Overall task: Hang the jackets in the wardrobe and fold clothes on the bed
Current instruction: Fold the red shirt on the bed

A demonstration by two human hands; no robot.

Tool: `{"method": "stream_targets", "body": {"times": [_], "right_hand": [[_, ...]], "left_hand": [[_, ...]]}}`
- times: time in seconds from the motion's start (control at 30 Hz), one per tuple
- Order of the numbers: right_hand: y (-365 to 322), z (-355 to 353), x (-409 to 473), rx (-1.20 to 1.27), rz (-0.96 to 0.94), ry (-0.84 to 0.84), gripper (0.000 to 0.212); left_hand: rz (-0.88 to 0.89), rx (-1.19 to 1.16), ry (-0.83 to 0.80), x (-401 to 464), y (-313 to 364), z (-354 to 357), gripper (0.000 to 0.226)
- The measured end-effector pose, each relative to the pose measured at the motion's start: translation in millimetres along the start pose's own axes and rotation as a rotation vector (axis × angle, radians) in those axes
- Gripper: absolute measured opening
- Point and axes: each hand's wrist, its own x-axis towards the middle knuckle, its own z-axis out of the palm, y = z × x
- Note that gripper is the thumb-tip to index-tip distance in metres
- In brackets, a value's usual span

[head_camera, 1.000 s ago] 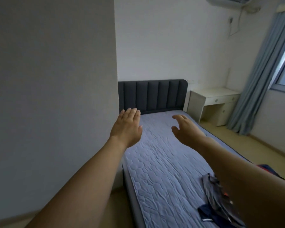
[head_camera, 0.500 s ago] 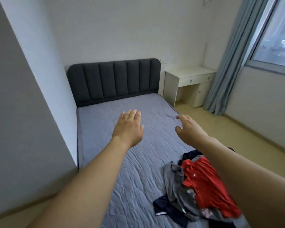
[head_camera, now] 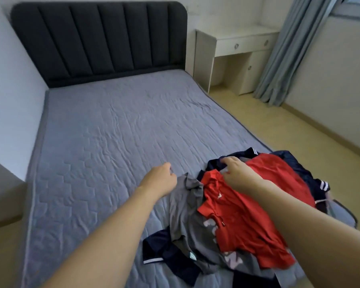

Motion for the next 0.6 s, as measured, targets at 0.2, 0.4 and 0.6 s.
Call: {"method": "stream_targets", "body": {"times": [0.2,0.4,0.6], "right_hand": [[125.2,184.8,91.3,-0.120,-0.167,-0.163,0.047],[151.0,294.4,154.7,-0.446,-0.246,-0.386,0.065],[147.2,290.5,148.5,-0.713,-0.472,-0.146,0.031]], "left_hand": [[-0.144,-0.368,-0.603,51.7,-19.0,261.9,0.013],[-0.134,-0.587,-0.772,64.2,-21.9,412.2,0.051],[-0.266,-1.043,-0.377,34.2,24.9,451.6,0.007]]}}
